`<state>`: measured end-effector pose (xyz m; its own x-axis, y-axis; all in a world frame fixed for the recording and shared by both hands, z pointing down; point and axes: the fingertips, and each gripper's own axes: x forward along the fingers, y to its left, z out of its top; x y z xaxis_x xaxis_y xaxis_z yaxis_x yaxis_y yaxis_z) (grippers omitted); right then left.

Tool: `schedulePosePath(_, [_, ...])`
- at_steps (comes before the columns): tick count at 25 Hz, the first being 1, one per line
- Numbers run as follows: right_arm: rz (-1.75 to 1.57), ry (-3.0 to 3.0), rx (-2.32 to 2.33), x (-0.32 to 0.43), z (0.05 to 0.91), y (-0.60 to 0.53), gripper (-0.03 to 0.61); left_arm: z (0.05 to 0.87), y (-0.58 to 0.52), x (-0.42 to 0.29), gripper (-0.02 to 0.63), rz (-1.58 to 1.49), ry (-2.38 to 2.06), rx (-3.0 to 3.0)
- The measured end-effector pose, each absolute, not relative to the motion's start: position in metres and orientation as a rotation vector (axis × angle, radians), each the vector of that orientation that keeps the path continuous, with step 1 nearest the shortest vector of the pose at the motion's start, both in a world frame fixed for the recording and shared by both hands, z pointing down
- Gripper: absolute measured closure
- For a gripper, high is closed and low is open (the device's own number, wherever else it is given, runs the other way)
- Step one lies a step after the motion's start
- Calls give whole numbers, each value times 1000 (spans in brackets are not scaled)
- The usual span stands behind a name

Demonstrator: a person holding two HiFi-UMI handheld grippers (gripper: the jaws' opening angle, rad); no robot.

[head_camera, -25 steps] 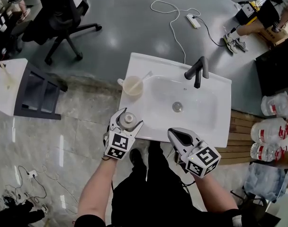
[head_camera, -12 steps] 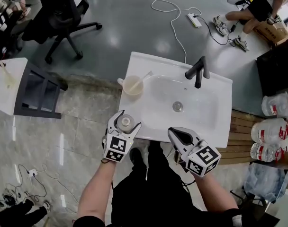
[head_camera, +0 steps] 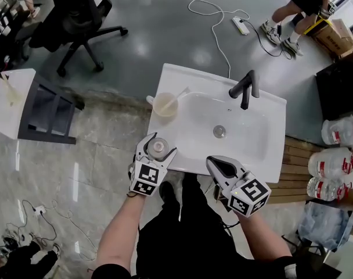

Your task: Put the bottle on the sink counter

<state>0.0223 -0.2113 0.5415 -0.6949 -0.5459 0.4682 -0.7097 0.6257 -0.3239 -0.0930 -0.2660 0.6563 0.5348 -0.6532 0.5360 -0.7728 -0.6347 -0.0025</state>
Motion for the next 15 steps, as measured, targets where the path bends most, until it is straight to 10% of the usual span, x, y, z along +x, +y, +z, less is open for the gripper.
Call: schedulePosePath(15, [748,-2557,1031,16,534,-212,565,660,-254,-97,270,878,-1103,2516])
